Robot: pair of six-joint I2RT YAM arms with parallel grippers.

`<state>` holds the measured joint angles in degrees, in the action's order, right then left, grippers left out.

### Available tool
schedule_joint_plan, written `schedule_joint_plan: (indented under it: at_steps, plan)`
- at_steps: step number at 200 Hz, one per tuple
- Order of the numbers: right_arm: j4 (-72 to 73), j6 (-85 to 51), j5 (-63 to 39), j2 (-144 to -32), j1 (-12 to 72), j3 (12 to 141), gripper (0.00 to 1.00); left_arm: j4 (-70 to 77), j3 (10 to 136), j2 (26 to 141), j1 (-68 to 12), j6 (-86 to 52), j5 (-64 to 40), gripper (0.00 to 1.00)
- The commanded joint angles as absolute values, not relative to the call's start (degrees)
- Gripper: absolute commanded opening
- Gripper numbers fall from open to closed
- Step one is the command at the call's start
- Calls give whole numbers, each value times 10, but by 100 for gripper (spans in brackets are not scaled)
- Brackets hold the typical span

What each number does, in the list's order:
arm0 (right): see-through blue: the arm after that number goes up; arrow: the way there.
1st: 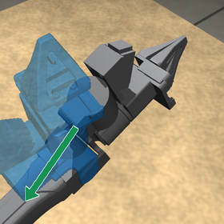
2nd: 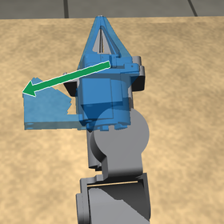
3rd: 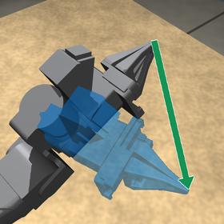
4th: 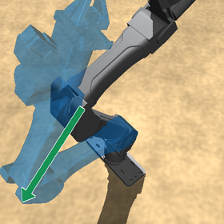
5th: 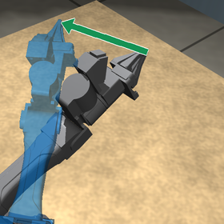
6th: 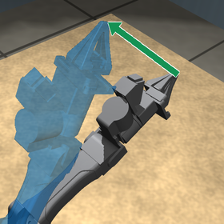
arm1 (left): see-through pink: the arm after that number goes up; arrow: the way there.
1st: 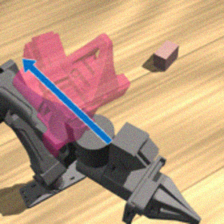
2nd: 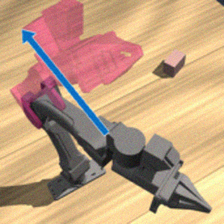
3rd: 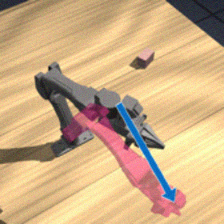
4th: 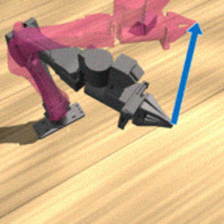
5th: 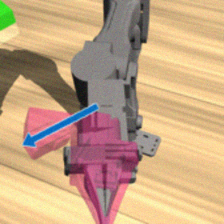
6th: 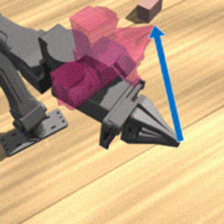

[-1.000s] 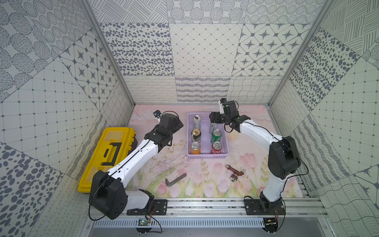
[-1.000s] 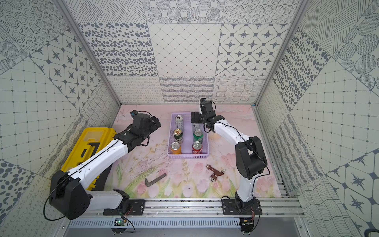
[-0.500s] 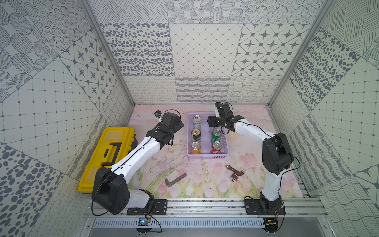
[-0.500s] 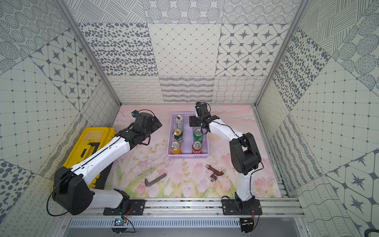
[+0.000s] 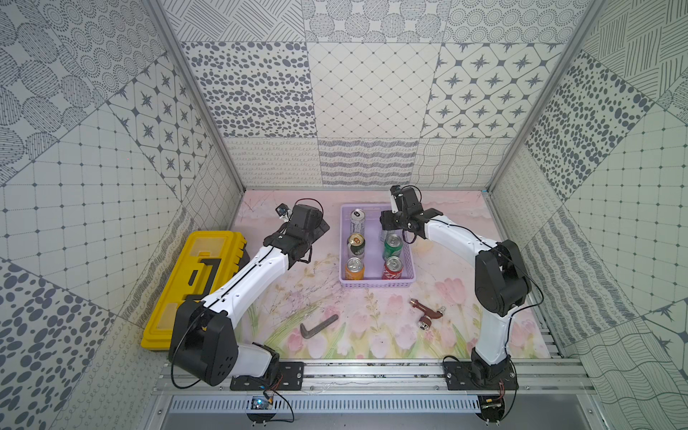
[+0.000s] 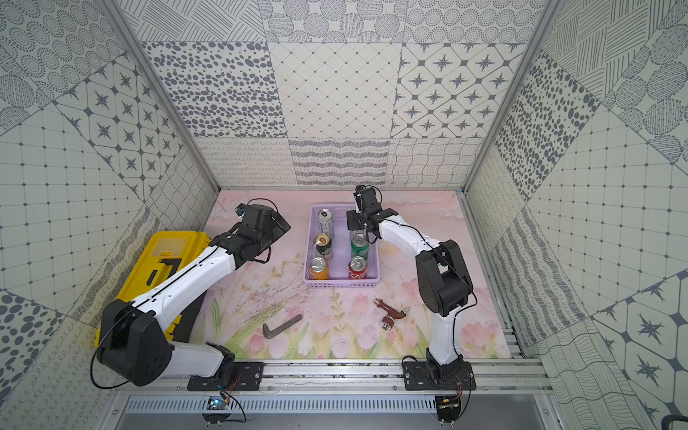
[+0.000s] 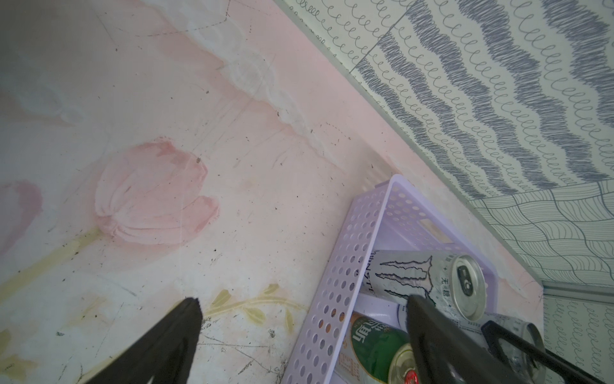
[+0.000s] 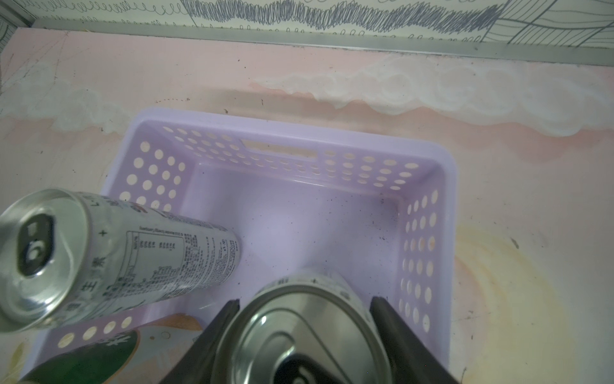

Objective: Take out the drinks from the basket
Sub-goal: Pick up the drink from the basket, then place the drink at the center of the board.

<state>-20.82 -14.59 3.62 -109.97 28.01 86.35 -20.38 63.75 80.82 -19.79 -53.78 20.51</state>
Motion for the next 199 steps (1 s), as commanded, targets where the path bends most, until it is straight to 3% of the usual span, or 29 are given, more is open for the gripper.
schedule_joint_plan:
  at_steps: [1,71,110,167,199]
  plan:
    - [-184,-156,18,-1052,282,887,49,-200,639,814,-196,-524,192,100]
    - [-179,-186,-6,-941,236,882,47,-81,591,804,-197,-515,133,100]
    - [-183,-198,8,-922,180,891,45,-95,605,811,-197,-519,123,100]
    - [-201,-174,39,-1027,136,966,45,-147,643,839,-200,-496,126,100]
    - [-204,-154,41,-1102,133,1017,46,-204,685,846,-236,-446,217,100]
